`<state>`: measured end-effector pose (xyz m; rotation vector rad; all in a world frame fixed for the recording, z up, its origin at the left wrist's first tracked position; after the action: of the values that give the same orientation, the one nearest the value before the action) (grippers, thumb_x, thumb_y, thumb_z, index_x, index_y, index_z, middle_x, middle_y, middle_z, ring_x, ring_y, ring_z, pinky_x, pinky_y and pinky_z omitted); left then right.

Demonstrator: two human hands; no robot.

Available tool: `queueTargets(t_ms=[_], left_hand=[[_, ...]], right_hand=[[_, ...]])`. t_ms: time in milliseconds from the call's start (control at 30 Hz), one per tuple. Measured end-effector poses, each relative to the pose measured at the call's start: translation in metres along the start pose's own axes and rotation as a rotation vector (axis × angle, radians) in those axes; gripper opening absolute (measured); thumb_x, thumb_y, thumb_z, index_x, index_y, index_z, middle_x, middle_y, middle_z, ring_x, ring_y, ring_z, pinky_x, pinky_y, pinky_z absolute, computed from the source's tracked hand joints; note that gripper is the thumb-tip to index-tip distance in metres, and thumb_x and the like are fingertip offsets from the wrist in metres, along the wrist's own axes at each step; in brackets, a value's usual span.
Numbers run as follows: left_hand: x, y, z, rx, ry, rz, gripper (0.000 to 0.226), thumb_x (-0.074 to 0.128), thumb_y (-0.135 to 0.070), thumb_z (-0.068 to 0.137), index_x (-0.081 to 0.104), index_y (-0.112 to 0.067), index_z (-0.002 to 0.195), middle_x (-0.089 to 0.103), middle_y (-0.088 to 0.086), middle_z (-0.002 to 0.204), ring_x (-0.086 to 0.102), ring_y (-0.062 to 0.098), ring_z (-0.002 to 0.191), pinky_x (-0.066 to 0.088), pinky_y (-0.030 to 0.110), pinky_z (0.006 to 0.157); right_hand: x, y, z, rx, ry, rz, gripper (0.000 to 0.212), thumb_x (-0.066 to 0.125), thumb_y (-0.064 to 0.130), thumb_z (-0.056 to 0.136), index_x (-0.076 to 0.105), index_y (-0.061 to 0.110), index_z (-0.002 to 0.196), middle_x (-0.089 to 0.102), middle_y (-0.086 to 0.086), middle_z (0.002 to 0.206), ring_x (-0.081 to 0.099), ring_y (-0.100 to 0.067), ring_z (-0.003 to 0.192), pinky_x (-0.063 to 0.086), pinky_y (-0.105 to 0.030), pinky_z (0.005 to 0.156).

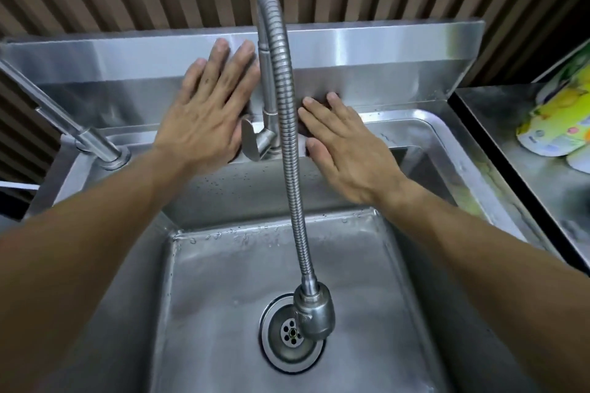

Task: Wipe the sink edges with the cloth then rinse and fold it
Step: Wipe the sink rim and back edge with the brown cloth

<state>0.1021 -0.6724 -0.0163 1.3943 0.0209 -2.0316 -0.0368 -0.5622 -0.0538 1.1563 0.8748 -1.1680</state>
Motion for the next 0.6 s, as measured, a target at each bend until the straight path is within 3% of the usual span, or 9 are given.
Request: queueTargets(t_ms=[133,200,300,400,500,600], left_hand=[[-0.009,0.001,0.011,0.057,-0.033,0.023,0.075,0.038,-0.04,0.104,0.003,-0.015,0.165,-0.029,0.001,0.167,-0.027,0.027,0.154,-0.01,0.045,0.127],[-0.005,-0.001,0.017,0.081,-0.029,0.038,0.075,0.047,-0.039,0.106,0.009,-0.015,0.165,-0.017,0.007,0.172,-0.021,0.032,0.157,-0.009,0.047,0.127],[0.002,-0.005,0.018,0.04,-0.068,0.054,0.086,0.053,-0.047,0.104,0.0,-0.02,0.166,-0.01,0.008,0.173,-0.018,0.033,0.157,-0.015,0.045,0.126],[0.005,-0.003,0.017,0.018,-0.114,0.105,0.087,0.054,-0.051,0.102,0.004,-0.02,0.166,-0.006,0.008,0.173,-0.023,0.03,0.156,-0.018,0.041,0.124],[0.007,-0.001,0.017,0.026,-0.124,0.138,0.09,0.061,-0.053,0.098,0.015,-0.016,0.165,-0.006,0.007,0.173,-0.009,0.033,0.157,-0.017,0.041,0.125],[0.008,-0.002,0.017,0.029,-0.131,0.144,0.089,0.064,-0.054,0.095,0.023,-0.015,0.163,-0.006,0.007,0.173,-0.008,0.034,0.157,-0.018,0.041,0.125]], right_hand=[[-0.001,-0.002,-0.01,0.348,-0.144,0.005,0.066,0.014,0.04,0.104,0.019,0.014,0.164,0.011,-0.002,0.174,-0.002,-0.027,0.161,0.0,-0.046,0.131],[0.003,0.007,-0.006,0.506,-0.153,0.025,0.072,0.005,0.038,0.099,0.012,0.009,0.165,0.003,-0.008,0.174,-0.004,-0.031,0.16,-0.003,-0.045,0.13],[0.011,0.031,0.003,0.424,-0.089,0.052,0.085,-0.007,0.042,0.089,0.008,0.008,0.165,0.001,-0.011,0.174,-0.004,-0.032,0.16,-0.003,-0.046,0.131],[0.007,0.022,-0.003,0.275,-0.098,0.025,0.072,0.009,0.041,0.101,0.026,0.011,0.163,0.02,-0.009,0.172,0.011,-0.032,0.16,0.006,-0.044,0.131],[-0.004,-0.023,-0.019,0.408,-0.153,-0.096,0.067,0.016,0.039,0.103,0.032,0.007,0.16,0.028,-0.012,0.169,0.019,-0.036,0.158,0.013,-0.049,0.13],[-0.012,-0.05,-0.028,0.636,-0.166,-0.132,0.069,0.016,0.036,0.102,0.025,0.003,0.161,0.021,-0.017,0.17,0.013,-0.039,0.158,0.006,-0.049,0.13]])
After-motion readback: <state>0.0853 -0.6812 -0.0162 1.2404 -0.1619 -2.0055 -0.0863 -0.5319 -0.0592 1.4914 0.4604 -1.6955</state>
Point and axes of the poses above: each hand's wrist, its own z-axis towards the middle knuckle, its own x-axis out of the palm, y = z × x, the point moved 9 cm from there along z, towards the middle knuckle
